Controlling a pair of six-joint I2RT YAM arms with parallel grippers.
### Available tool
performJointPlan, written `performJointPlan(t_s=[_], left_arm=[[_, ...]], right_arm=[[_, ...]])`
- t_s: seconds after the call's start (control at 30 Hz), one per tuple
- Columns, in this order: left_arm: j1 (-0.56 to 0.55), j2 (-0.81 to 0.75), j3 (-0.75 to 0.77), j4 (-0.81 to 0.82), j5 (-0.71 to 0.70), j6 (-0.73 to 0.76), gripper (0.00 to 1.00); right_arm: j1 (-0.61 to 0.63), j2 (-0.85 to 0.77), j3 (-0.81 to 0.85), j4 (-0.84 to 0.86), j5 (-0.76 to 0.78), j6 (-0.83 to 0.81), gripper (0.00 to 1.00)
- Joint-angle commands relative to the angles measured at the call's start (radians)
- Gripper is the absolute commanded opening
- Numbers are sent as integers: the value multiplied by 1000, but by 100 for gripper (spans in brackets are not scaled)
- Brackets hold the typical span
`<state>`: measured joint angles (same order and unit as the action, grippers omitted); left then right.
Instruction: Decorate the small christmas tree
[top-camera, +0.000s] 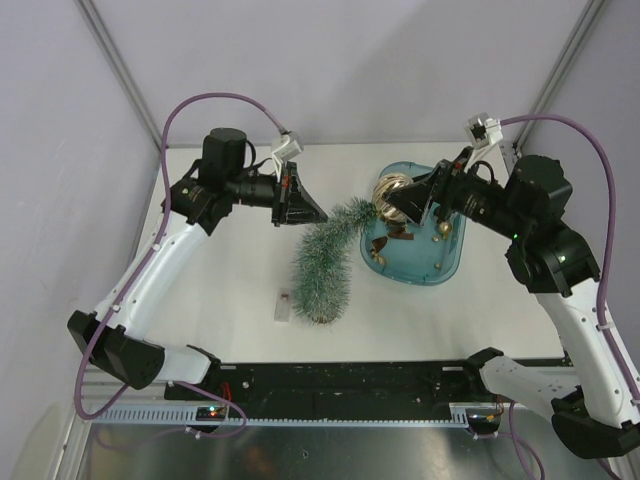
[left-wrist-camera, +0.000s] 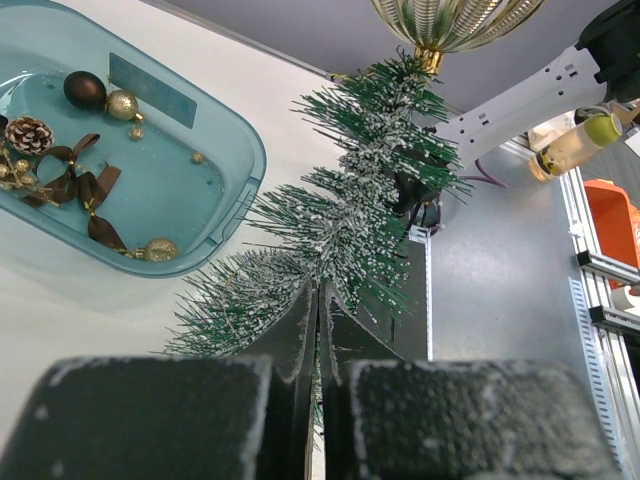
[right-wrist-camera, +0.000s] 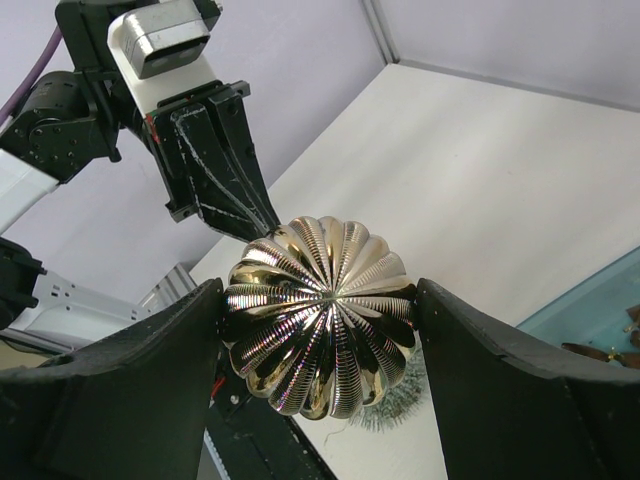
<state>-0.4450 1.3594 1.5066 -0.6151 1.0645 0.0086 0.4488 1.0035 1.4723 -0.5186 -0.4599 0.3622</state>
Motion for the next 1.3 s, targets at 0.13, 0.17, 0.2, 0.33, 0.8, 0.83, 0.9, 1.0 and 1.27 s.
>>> performJointPlan(t_s=[0.13,0.17,0.2,0.33,0.8,0.83,0.9,1.0,1.27], left_arm=[[-3,-40,-8,5,-5,19,0],[-3,-40,-9,5,-5,19,0],[-3,-40,-9,6,-5,19,0],[-3,-39,-11,6,-6,19,0],[4,-47,-14,6,-3,17,0],[4,-47,-15,5,-2,17,0],[5,-49,-16,6,-2,16,0],[5,-50,-18,5,-1,15,0],[6,-55,-17,5,-14,11,6]], right_arm=[[-2,-37,-44,52,16,16,73],[-4,-42,-52,48,23,16,76],[-4,-50,-57,45,33,17,78],[-5,-70,-77,30,68,26,83],[-9,-81,-112,36,102,58,93],[-9,-81,-112,37,102,58,93],[-10,-83,-112,36,104,57,93],[-20,-94,-112,40,114,52,93],[-138,-103,-112,27,183,66,99]])
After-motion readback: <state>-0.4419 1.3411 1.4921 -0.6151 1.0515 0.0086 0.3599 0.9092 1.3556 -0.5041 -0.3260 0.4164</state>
